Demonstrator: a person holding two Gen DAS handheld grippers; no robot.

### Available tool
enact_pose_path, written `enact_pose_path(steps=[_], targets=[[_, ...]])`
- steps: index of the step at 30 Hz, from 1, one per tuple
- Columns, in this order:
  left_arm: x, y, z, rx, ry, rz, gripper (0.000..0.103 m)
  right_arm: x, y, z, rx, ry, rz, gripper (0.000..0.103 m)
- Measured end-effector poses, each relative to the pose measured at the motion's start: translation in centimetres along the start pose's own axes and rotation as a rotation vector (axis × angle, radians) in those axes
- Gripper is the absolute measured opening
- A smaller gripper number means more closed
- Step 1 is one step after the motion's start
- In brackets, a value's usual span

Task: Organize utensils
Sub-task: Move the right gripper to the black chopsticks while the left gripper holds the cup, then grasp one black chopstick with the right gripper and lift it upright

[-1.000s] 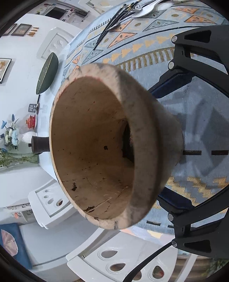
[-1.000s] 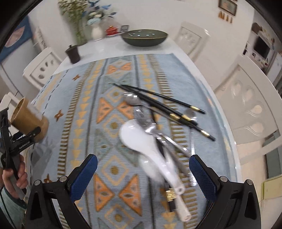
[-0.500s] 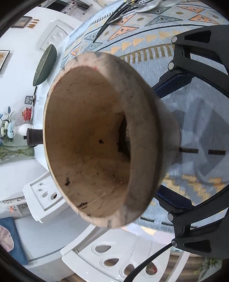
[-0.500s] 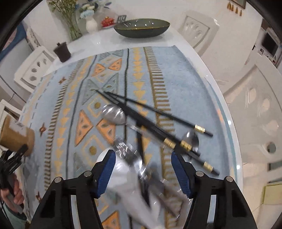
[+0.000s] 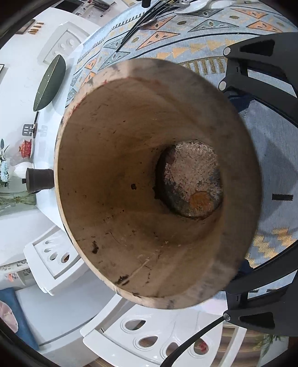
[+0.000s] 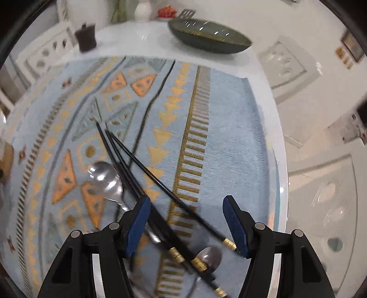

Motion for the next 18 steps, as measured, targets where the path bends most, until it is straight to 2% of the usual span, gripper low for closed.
enact_pose_path(steps=[1, 2, 6, 8, 14, 18], targets=[[0.1, -0.1, 0.1, 0.003, -0.003, -0.005, 0.096, 0.0, -0.5, 0.0, 0.002, 0.024, -0.014, 0.058], [0.1, -0.1, 0.2, 0.006, -0.005, -0.008, 0.096, -0.1, -1.1, -0.1, 0.018, 0.048, -0.042, 0.048], [0.3, -0.2, 0.2, 0.005, 0.001, -0.017, 0.096, 0.1, -3.1, 0.0, 0.038, 0.094, -0.090, 0.033], [0.3, -0.3, 0.2, 0.002, 0.007, -0.020, 0.096, 0.5, -3.2, 0.0, 0.073, 0.101, -0.101, 0.028], [0.4, -0.4, 0.1, 0.000, 0.011, -0.023, 0.097, 1.3, -3.8, -0.3, 0.105, 0.112, -0.146, 0.026], [0.4, -0.4, 0.3, 0.001, 0.010, -0.022, 0.097, 1.7, -3.8, -1.1, 0.096, 0.117, -0.141, 0.011]])
Point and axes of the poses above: each gripper's, at about its wrist camera, not at the fingertips, and y roughly against the way its jaws point, z to its right, x to its top, the point moved 8 cm from there along -y, roughly the way its jaws point, and after that the axes turned 12 degrees about -y, right-handed, at the moved point
